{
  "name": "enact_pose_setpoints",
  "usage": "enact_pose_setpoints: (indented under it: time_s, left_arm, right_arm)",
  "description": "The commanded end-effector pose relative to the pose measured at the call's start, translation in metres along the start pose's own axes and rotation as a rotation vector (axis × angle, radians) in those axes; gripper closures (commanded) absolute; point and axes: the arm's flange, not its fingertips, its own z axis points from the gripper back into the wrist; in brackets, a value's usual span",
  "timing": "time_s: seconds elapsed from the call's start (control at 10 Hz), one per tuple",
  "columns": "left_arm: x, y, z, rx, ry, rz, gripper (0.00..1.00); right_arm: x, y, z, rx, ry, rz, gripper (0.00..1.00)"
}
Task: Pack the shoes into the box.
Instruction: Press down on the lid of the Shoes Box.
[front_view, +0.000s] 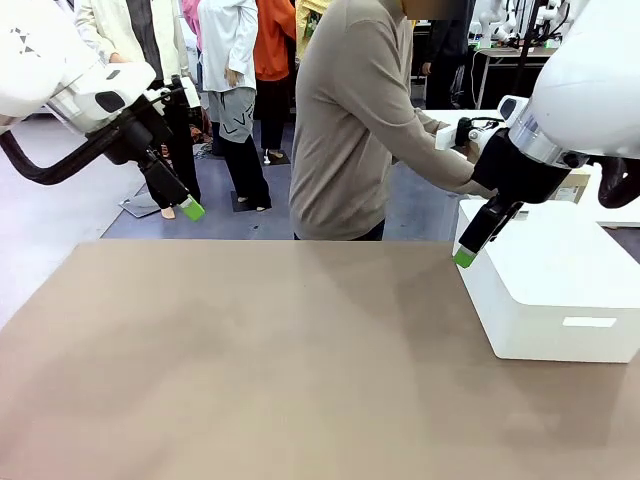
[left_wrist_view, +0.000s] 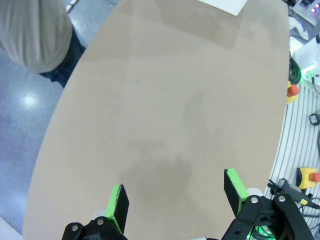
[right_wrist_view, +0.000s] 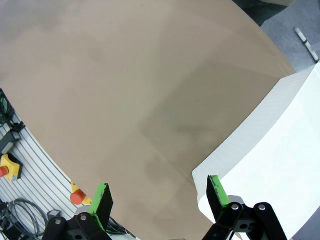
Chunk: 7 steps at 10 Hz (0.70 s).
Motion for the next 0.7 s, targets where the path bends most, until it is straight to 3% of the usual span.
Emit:
enact_pose_setpoints:
  time_s: [0.0,0.6]
  left_arm:
    - [0.0,0.0,0.0015,0.005,-0.003,0.009,0.0]
    - [0.0,0.0,0.0015,0.005,-0.003,0.009,0.0]
  right_arm:
    - [0.0034,-0.0022,0.0017,-0.007,0.002,-0.002,0.0]
    - [0.0034,-0.0022,0.0017,-0.007,0.002,-0.002,0.0]
